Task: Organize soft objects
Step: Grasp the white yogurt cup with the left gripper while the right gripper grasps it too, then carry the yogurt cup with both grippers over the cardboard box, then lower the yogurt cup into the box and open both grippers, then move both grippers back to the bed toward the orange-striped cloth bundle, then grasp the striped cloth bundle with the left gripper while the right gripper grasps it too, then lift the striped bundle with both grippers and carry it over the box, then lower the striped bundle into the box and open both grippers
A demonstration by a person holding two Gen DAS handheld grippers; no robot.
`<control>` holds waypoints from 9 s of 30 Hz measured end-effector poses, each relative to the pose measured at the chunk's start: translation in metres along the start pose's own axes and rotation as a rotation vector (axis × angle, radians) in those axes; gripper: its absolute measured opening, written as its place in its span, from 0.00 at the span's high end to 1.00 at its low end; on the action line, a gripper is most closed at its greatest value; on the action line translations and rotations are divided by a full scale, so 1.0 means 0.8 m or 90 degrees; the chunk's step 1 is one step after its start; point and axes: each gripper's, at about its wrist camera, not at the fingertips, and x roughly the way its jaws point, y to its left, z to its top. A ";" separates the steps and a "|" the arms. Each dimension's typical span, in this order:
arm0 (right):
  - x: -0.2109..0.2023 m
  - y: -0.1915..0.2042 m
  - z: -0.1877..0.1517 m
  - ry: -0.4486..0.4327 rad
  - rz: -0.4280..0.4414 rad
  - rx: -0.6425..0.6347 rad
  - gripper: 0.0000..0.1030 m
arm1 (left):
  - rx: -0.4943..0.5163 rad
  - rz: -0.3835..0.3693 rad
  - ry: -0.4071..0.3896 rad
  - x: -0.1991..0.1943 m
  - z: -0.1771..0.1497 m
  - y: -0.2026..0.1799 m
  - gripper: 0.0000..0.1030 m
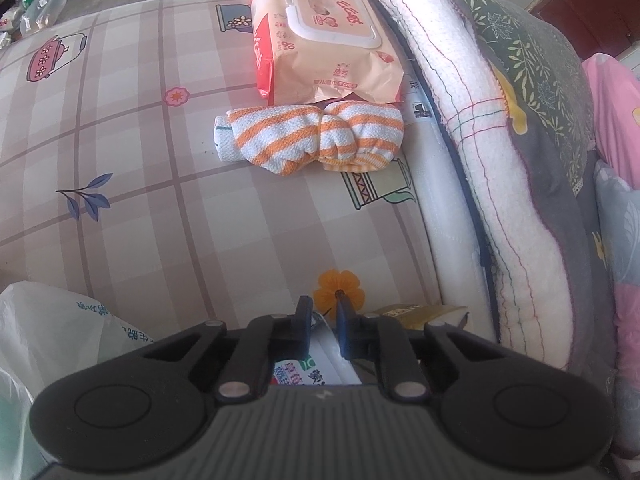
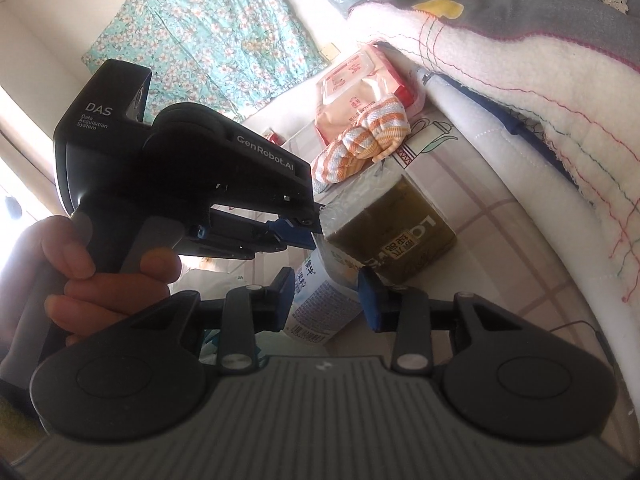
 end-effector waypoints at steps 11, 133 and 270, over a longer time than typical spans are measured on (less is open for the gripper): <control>-0.007 -0.073 0.012 0.034 0.099 0.243 0.64 | 0.014 -0.016 -0.018 -0.034 -0.023 0.025 0.93; -0.099 0.354 -0.182 0.289 0.124 -0.290 0.52 | -0.355 -0.103 -0.162 -0.247 -0.422 0.320 0.34; 0.145 0.506 -0.256 0.553 0.173 -0.191 0.49 | -0.453 -0.022 -0.158 -0.326 -0.477 0.371 0.30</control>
